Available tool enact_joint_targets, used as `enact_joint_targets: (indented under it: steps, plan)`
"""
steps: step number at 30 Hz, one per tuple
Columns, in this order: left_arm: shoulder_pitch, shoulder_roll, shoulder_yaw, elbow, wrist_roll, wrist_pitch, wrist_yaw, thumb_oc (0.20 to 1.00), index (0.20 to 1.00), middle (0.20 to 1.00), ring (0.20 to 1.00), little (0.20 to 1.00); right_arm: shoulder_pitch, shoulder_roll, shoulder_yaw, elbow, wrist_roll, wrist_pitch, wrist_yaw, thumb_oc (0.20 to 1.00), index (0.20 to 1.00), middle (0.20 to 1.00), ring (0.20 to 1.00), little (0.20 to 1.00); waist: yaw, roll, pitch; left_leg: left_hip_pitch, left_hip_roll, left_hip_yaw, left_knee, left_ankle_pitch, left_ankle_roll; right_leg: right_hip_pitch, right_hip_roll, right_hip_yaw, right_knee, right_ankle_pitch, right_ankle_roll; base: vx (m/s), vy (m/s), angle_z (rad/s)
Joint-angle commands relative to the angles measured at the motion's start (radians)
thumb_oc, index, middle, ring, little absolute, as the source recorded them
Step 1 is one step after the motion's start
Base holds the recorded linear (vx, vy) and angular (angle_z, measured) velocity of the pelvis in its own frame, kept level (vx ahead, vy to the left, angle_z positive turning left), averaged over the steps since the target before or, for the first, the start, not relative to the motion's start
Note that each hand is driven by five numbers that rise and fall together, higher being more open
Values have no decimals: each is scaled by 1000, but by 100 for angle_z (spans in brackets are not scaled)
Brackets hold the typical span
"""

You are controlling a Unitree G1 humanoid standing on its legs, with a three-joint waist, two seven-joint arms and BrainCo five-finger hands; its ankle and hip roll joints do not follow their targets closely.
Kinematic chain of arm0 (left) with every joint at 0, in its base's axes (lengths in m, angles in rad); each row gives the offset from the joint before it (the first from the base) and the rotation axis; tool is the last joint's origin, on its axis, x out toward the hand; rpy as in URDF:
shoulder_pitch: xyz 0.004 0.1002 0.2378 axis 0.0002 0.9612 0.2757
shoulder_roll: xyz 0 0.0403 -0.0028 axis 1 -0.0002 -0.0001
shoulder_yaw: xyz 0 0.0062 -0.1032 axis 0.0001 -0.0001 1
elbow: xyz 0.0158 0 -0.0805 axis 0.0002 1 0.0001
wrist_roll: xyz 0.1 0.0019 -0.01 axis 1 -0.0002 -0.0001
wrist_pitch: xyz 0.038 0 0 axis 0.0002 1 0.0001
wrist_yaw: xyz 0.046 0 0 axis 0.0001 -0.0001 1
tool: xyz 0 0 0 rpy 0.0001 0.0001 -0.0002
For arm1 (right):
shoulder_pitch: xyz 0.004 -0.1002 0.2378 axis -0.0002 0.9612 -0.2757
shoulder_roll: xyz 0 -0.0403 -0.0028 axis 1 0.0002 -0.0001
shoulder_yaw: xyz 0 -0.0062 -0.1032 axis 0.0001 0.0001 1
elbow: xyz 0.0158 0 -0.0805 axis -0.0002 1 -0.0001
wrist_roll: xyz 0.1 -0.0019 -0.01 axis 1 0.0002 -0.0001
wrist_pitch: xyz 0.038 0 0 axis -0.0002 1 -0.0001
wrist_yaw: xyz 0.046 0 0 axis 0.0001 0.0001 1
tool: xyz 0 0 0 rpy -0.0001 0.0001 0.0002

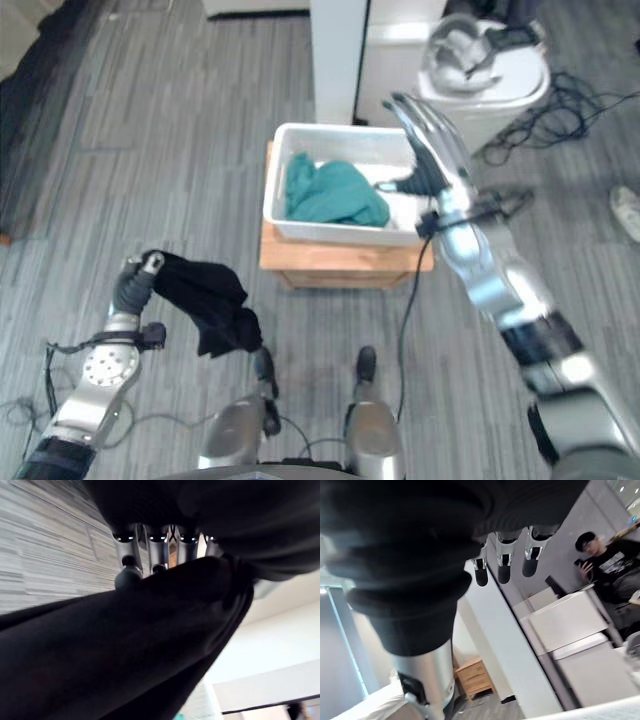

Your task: Tidy up the quilt and then pick up the clothes from the bed and put them into the laundry hamper.

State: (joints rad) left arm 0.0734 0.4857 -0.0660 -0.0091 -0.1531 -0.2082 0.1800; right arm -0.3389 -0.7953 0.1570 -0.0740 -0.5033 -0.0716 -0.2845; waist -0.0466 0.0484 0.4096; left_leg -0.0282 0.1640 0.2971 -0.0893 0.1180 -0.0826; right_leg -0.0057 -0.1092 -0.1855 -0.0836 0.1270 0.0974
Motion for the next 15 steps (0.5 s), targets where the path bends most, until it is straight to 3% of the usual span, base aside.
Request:
enact_joint_targets:
  steps: [1,6,9,10,14,15]
  plan:
    - [-12,49,59,-57,-19,-106,-8,200,200,200,200,200,115,37,-111,11,-53,-19,-39,1000,1000,1000,1000,1000,-57,-42,-114,77,3,50,2,-92,-29,-1,-20,50,-4,-123,47,56,42,-17]
    - [-50,34,124,-219,-59,-145,-20,200,200,200,200,200,395,149,-238,71,-28,-12,-35,1000,1000,1000,1000,1000,-121,-61,-166,119,-1,73,2,-111,-24,19,-24,76,-4,-120,57,44,27,-22]
    - [-123,45,140,-275,16,-157,24,200,200,200,200,200,499,218,-137,328,-63,13,14,1000,1000,1000,1000,1000,-146,-68,-191,139,-2,80,2,-124,-25,33,-25,79,-4,-127,60,33,-3,-19]
    - [-125,46,140,-274,17,-157,26,200,200,200,200,200,494,220,-134,334,-63,11,11,1000,1000,1000,1000,1000,-146,-70,-191,136,-2,81,2,-119,-25,30,-25,79,-4,-123,59,29,-21,-4]
    - [-403,112,34,-129,211,-94,176,200,200,200,200,200,480,343,75,877,-45,50,27,1000,1000,1000,1000,1000,-180,-68,-198,153,-4,87,2,-125,-30,45,-25,83,-4,-130,63,19,-23,5]
    - [-410,114,31,-124,212,-95,179,200,200,200,200,200,474,347,76,884,-45,47,23,1000,1000,1000,1000,1000,-178,-70,-196,150,-3,87,2,-121,-30,41,-24,84,-4,-127,61,17,-8,7]
